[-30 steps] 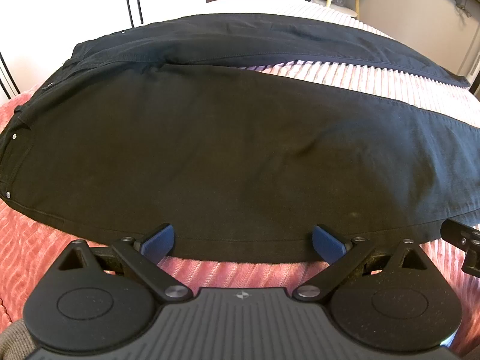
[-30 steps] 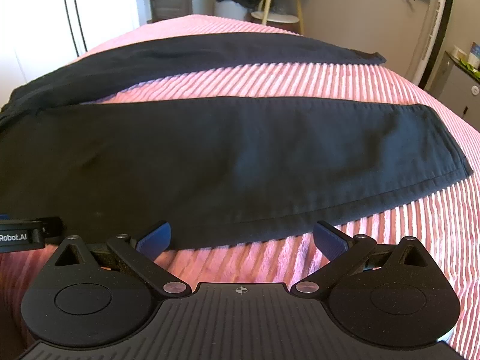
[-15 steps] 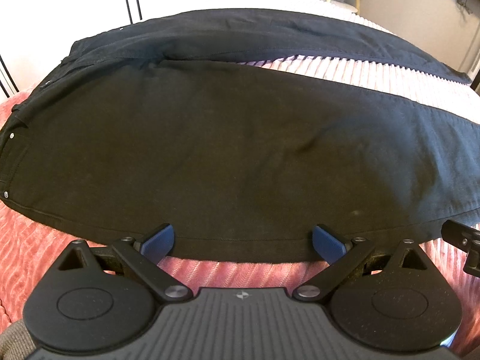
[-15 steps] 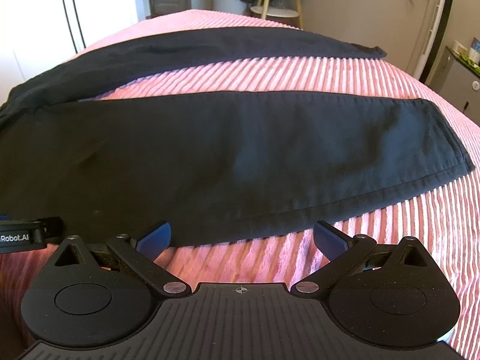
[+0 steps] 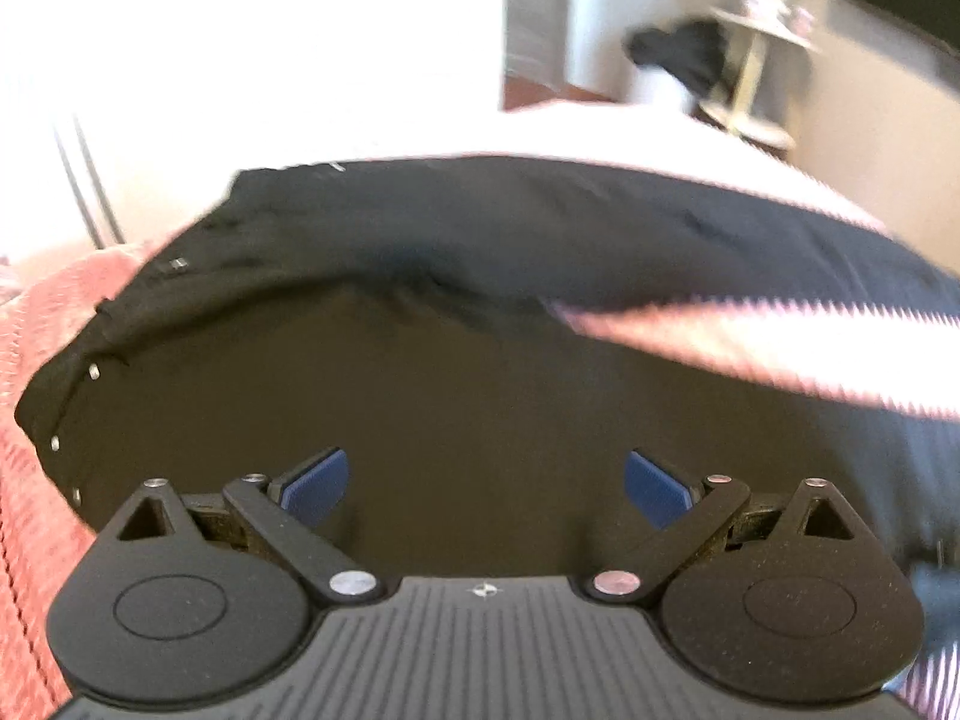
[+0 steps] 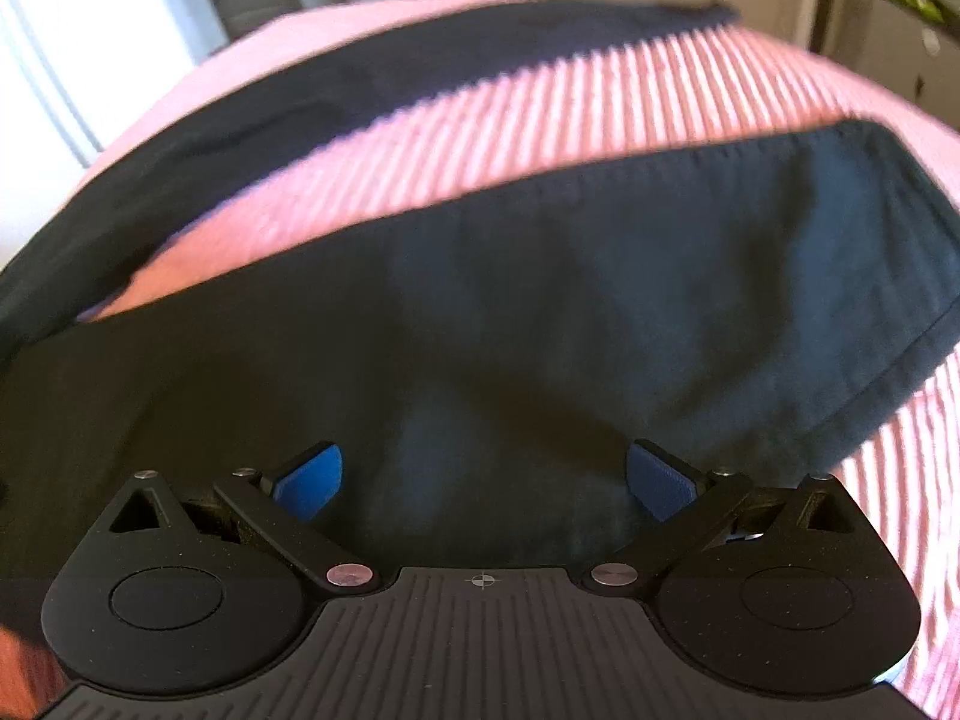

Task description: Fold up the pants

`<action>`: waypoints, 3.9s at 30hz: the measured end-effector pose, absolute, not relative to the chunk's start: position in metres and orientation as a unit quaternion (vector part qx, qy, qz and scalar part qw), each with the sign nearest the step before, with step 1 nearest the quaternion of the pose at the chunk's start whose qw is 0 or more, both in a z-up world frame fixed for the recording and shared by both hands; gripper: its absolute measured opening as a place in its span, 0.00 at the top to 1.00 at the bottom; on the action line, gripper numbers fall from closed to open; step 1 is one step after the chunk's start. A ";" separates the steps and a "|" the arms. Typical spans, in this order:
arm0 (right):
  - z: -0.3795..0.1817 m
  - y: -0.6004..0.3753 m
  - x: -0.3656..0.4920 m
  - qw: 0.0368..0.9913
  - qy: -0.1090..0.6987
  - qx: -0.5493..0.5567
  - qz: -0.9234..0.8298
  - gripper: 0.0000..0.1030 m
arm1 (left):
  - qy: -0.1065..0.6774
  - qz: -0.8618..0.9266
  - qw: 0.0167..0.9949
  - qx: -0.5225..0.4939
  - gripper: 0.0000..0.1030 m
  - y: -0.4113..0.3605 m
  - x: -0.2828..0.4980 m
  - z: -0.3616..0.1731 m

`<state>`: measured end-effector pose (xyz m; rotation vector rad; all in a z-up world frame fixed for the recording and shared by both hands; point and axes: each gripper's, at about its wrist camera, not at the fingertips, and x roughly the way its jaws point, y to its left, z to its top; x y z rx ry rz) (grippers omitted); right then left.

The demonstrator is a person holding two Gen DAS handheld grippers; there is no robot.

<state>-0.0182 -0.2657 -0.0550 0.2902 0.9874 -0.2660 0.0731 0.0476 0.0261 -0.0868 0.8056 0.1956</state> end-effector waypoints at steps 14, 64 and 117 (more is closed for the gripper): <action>0.033 -0.317 0.164 0.882 0.430 0.161 -0.104 0.00 | 0.309 0.202 0.925 -0.091 0.04 0.122 0.153 -0.013; -0.077 -0.450 0.086 0.806 0.195 0.525 -0.191 0.56 | 0.295 0.034 0.921 -0.253 0.04 0.126 0.169 0.004; -0.052 -0.456 -0.141 0.842 0.143 0.411 -0.318 0.94 | 0.382 -0.001 0.856 -0.348 0.86 0.187 0.051 -0.030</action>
